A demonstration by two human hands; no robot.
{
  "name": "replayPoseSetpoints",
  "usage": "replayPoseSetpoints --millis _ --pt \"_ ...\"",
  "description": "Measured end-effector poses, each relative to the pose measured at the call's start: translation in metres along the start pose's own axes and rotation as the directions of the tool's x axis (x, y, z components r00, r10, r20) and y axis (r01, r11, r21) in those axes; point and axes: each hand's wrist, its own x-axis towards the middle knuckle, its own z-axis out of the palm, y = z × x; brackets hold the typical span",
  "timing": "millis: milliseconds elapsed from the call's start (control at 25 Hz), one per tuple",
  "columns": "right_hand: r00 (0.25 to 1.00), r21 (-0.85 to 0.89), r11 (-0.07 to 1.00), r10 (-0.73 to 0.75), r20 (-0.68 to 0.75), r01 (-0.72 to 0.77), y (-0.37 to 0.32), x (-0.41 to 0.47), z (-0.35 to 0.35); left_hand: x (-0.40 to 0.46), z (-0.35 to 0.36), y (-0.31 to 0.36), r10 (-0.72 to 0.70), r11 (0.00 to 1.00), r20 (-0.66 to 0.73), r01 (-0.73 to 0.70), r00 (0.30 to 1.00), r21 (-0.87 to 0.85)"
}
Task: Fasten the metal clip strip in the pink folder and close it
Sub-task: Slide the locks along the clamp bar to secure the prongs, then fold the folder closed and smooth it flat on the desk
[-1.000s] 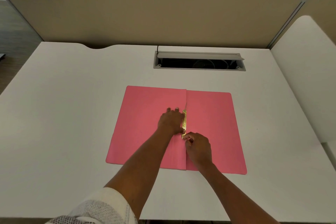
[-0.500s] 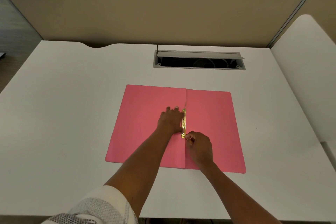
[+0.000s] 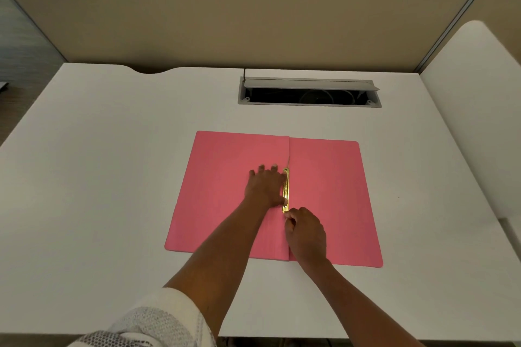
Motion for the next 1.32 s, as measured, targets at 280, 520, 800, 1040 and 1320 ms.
replayPoseSetpoints --millis 280,520,800,1040,1320 --pt "0.994 -0.028 0.996 -0.085 -0.064 0.083 0.010 -0.002 -0.001 0.000 0.004 -0.002 0.010 1.000 -0.001 -0.010 1.000 -0.017" --pt "1.000 -0.172 0.985 0.002 0.031 0.004 0.058 0.048 -0.020 0.001 0.011 -0.004 0.020 0.999 -0.009 -0.020 1.000 -0.051" --pt "0.997 -0.289 0.956 -0.026 0.073 0.046 0.086 0.071 -0.008 0.001 0.024 -0.010 0.045 0.994 -0.028 -0.047 0.999 -0.100" --pt "0.999 -0.319 0.946 -0.047 0.021 0.051 0.087 0.068 -0.005 0.000 0.034 -0.019 0.069 0.976 -0.076 -0.083 0.995 -0.202" --pt "0.998 -0.313 0.948 -0.050 0.023 0.055 0.088 0.068 -0.004 -0.023 0.040 -0.033 -0.063 0.886 -0.300 -0.085 0.952 -0.455"
